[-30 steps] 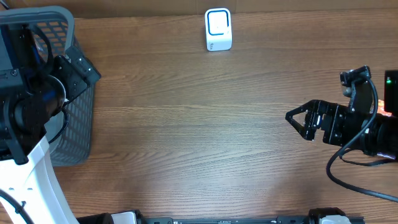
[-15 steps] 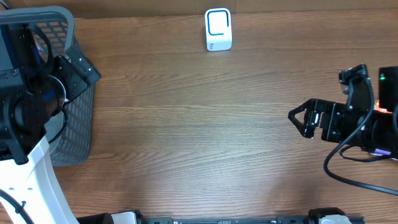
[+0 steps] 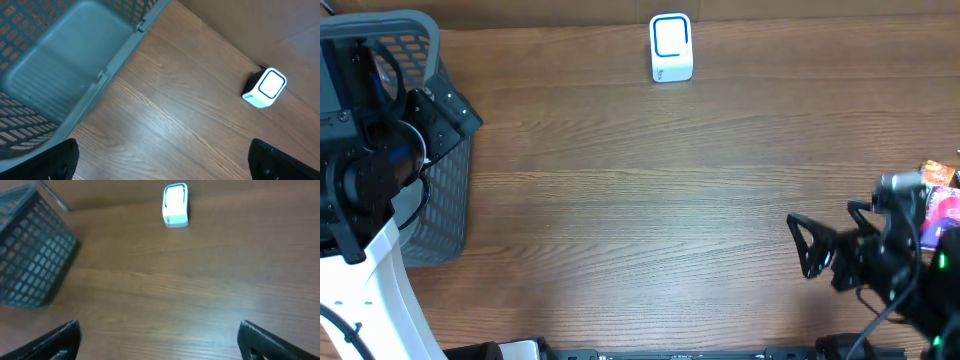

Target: Scan the item barcode

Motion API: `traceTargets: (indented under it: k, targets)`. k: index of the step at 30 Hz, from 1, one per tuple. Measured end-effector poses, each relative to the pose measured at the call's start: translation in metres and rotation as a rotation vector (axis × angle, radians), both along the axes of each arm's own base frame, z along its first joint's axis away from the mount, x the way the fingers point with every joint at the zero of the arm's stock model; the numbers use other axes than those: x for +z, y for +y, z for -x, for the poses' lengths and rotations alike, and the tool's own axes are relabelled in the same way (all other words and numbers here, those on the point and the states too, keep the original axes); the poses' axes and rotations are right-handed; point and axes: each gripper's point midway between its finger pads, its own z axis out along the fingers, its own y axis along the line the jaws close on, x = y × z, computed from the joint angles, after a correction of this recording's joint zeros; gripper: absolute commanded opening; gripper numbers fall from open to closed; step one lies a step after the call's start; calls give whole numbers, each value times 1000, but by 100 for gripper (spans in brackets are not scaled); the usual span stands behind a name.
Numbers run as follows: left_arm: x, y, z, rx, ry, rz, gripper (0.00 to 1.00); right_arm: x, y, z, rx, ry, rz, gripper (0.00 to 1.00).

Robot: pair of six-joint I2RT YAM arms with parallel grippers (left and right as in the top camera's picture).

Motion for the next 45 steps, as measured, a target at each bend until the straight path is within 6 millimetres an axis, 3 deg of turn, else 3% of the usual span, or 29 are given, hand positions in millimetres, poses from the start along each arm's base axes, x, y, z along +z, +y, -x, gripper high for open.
traceTargets:
  k: [3, 8, 17, 34, 42, 45]
  targets:
    - [0, 0, 0, 0, 1, 1, 100, -18, -1, 5, 5, -72, 2, 100]
    - [0, 0, 0, 0, 1, 0, 100, -43, 1, -9, 6, -170, -1, 100]
    - [0, 0, 0, 0, 1, 0, 100, -71, 2, -24, 4, -357, -20, 100]
    - [0, 0, 0, 0, 2, 0, 100, -93, 1, -41, -15, -656, -45, 100]
    - [0, 0, 0, 0, 2, 0, 100, -117, -4, -48, -52, -667, -38, 100]
    - [0, 0, 0, 0, 2, 0, 100, -116, -8, -49, -75, -672, -34, 100]
